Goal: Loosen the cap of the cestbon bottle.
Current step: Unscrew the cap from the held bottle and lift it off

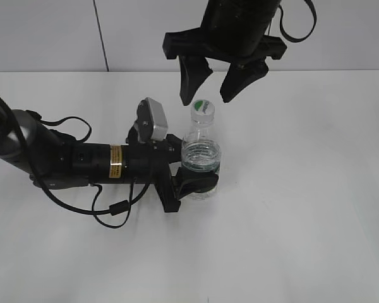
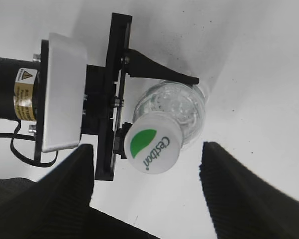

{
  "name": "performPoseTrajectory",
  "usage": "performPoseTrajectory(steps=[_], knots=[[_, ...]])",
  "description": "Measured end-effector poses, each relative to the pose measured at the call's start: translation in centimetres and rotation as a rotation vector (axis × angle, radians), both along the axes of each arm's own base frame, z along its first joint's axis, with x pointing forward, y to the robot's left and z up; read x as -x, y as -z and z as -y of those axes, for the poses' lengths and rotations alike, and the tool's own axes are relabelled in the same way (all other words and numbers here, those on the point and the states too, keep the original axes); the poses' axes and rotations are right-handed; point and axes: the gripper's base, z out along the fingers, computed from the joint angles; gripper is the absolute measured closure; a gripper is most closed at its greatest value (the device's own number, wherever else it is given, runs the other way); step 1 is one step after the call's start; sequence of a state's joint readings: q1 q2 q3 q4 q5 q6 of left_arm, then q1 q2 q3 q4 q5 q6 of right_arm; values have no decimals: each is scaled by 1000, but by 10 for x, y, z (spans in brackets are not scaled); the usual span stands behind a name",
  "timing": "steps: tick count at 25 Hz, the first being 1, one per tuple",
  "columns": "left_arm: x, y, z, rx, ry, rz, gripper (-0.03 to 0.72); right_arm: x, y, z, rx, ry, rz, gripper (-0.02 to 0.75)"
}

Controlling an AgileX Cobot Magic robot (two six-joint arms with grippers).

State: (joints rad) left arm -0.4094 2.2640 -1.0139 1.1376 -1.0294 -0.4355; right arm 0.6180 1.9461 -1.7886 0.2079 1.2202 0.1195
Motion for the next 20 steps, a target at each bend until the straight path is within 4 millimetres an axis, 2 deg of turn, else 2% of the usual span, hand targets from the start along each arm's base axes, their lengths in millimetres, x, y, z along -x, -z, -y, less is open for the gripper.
performPoseTrajectory(steps=[4,11,17,20], knots=[[0,0,0,0,0,0,276,0,1,0,3,15,-3,230],[0,0,0,-1,1,0,276,-5,16,-3,24,20,-35,232],[0,0,0,-1,1,0,276,-5,16,-3,27,21,-34,325],[0,0,0,-1,1,0,276,-5,16,-3,27,21,-33,342]])
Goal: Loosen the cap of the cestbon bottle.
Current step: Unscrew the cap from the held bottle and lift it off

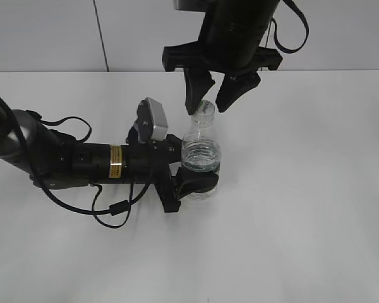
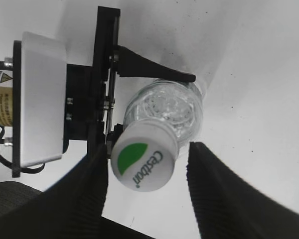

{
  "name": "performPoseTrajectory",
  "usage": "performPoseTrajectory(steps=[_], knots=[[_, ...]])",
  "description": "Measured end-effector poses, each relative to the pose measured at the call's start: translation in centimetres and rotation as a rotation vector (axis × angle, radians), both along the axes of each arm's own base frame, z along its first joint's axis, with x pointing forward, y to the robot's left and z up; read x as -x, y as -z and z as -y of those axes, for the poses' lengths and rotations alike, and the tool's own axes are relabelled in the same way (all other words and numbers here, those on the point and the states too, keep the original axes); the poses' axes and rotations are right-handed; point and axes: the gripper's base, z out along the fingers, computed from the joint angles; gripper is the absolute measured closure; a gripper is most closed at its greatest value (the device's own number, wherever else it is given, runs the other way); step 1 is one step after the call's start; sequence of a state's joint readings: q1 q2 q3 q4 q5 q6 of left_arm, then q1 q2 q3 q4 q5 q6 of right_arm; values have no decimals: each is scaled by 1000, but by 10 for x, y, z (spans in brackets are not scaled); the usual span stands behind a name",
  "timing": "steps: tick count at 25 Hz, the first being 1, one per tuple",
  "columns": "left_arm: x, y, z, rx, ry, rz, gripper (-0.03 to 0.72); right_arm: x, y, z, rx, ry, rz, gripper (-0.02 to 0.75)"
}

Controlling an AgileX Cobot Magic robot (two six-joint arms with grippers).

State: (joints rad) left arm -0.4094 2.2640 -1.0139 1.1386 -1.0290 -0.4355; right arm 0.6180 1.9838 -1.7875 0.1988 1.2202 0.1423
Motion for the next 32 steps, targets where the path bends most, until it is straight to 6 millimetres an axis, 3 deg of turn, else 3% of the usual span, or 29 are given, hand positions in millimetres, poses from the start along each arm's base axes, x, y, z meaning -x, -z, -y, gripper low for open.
performPoseTrajectory(steps=[20,23,25,32], knots=[[0,0,0,0,0,0,276,-3,7,-2,7,-12,-4,350],[0,0,0,-1,0,0,276,-3,7,-2,7,-14,-4,391],[0,0,0,-1,0,0,276,-3,7,-2,8,-36,2,435],[0,0,0,-1,0,0,276,-2,7,-2,27,-257,68,435]])
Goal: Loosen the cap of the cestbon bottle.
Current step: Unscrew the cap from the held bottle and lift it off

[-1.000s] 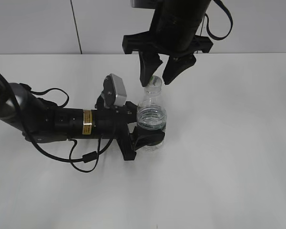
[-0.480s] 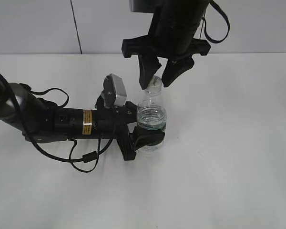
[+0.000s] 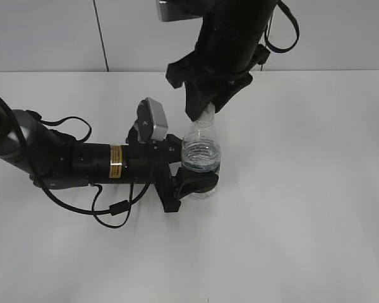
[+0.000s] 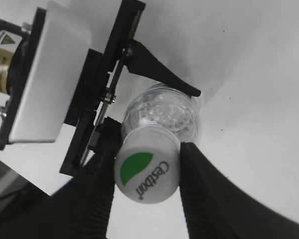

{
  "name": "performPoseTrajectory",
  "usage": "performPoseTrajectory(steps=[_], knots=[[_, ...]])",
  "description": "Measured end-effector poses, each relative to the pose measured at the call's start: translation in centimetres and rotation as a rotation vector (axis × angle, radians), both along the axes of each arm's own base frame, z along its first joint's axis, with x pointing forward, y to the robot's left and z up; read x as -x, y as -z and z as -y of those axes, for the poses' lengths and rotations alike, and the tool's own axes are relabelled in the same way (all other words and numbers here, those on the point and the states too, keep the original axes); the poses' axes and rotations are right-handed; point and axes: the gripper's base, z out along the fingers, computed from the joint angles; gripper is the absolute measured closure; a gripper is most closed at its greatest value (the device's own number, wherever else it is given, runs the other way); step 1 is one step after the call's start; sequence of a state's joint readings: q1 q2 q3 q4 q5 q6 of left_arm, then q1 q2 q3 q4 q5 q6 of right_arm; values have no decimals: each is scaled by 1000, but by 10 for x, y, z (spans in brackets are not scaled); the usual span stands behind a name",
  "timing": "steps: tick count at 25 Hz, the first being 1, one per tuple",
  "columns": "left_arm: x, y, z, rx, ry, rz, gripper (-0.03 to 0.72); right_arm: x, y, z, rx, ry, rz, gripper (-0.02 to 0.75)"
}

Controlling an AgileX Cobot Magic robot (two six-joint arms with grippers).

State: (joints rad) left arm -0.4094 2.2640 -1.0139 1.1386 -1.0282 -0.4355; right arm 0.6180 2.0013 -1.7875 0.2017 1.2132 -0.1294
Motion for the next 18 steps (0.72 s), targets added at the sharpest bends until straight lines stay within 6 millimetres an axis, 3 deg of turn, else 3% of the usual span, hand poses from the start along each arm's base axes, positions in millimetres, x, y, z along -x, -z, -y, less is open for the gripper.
performPoseTrajectory(steps=[3,11,18], knots=[[0,0,0,0,0,0,276,0,0,0,18,-212,64,435],[0,0,0,-1,1,2,276,0,0,0,81,-990,299,435],[0,0,0,-1,1,2,276,0,0,0,97,-1179,355,435]])
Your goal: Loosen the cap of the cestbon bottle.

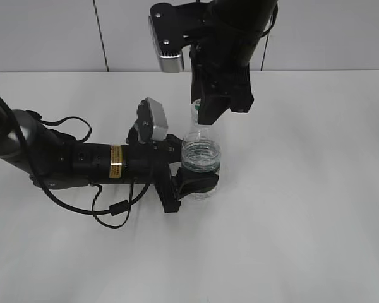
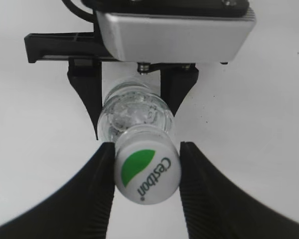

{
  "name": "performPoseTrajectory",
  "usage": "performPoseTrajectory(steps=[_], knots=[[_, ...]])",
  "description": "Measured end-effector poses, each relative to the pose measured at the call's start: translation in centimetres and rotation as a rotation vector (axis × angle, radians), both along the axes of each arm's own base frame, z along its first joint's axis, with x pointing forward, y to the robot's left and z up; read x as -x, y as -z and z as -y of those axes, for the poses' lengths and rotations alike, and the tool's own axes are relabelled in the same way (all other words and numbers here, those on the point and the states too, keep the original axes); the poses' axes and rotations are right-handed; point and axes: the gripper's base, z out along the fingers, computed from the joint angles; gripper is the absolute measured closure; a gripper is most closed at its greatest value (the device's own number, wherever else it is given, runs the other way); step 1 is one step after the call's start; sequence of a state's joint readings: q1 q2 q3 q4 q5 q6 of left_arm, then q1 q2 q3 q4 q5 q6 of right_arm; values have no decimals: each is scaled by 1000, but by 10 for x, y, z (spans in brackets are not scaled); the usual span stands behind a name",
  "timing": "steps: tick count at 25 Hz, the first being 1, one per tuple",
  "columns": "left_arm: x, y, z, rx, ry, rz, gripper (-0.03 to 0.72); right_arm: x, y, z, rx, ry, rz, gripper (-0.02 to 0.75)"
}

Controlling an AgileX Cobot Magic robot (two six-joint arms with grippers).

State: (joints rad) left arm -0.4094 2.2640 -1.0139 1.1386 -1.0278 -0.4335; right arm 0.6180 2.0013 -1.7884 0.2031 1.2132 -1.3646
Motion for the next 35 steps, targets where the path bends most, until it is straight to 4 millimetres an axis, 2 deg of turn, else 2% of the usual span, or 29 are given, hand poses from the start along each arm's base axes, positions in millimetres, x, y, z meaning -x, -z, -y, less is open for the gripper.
performPoseTrajectory(steps=[5,9,14,18,28,31,35], knots=[[0,0,0,0,-3,-3,276,-1,-6,-1,-5,-27,19,440],[0,0,0,0,-2,-3,276,-4,-21,-2,-31,-27,65,441],[0,0,0,-1,-2,-2,276,2,-49,2,-70,-27,127,442],[0,0,0,-2,-1,-2,276,5,-58,6,-81,29,133,442],[0,0,0,-8,-3,0,276,-10,-57,28,-36,644,106,442],[0,0,0,-8,-3,0,276,-19,-57,42,-65,818,71,442],[-1,0,0,-9,-3,1,276,-35,-57,70,-112,1036,16,442]])
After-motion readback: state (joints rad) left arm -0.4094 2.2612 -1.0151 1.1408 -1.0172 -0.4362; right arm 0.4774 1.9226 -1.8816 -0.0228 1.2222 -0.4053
